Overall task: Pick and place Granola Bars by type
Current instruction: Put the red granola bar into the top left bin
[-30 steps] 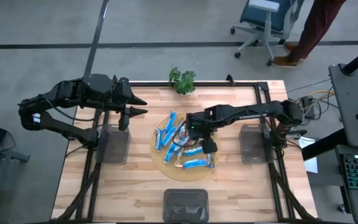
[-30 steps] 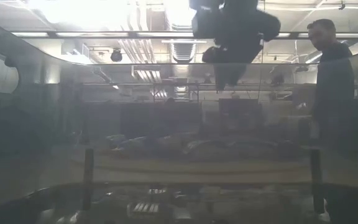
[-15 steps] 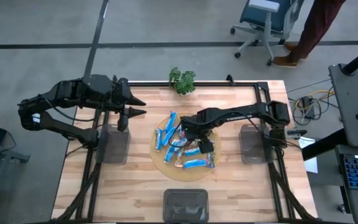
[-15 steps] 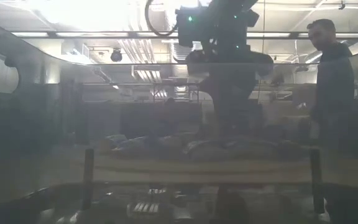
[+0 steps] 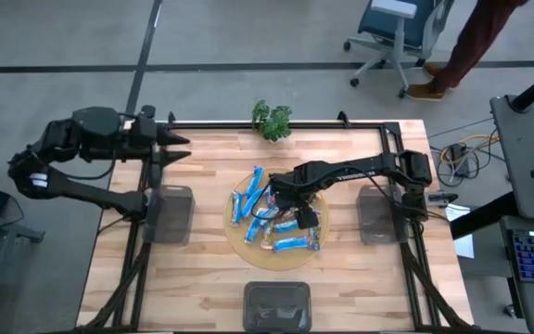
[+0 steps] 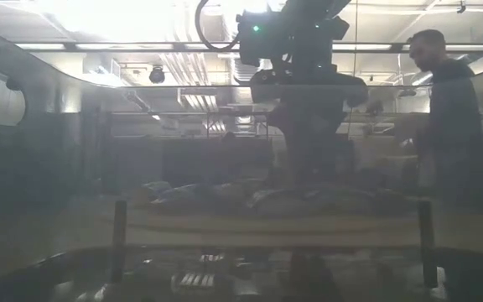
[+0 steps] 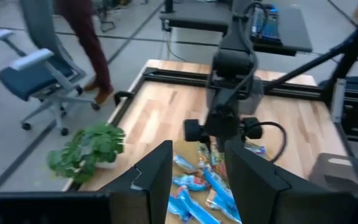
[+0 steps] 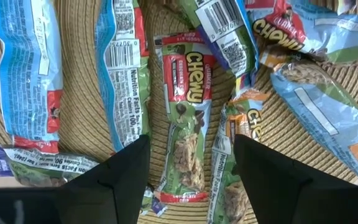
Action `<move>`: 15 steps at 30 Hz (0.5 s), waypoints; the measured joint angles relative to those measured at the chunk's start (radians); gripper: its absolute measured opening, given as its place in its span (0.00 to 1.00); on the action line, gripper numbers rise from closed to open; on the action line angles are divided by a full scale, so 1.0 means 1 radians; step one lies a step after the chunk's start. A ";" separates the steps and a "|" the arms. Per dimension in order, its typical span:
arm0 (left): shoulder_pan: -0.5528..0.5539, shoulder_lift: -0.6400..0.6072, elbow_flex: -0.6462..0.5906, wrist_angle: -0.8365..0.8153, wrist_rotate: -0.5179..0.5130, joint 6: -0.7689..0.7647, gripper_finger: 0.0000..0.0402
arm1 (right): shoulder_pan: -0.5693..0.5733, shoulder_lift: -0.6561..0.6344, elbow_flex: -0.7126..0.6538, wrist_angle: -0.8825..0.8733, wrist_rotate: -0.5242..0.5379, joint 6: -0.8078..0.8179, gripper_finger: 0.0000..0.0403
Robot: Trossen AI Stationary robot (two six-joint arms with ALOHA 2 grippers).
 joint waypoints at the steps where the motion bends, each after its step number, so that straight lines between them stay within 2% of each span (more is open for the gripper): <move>1: 0.000 -0.005 -0.006 0.001 -0.015 0.000 0.33 | 0.000 0.000 0.000 0.003 0.000 0.000 0.56; 15: 0.000 -0.136 -0.143 0.053 -0.029 -0.002 0.33 | 0.000 0.001 -0.065 0.085 -0.007 0.010 0.56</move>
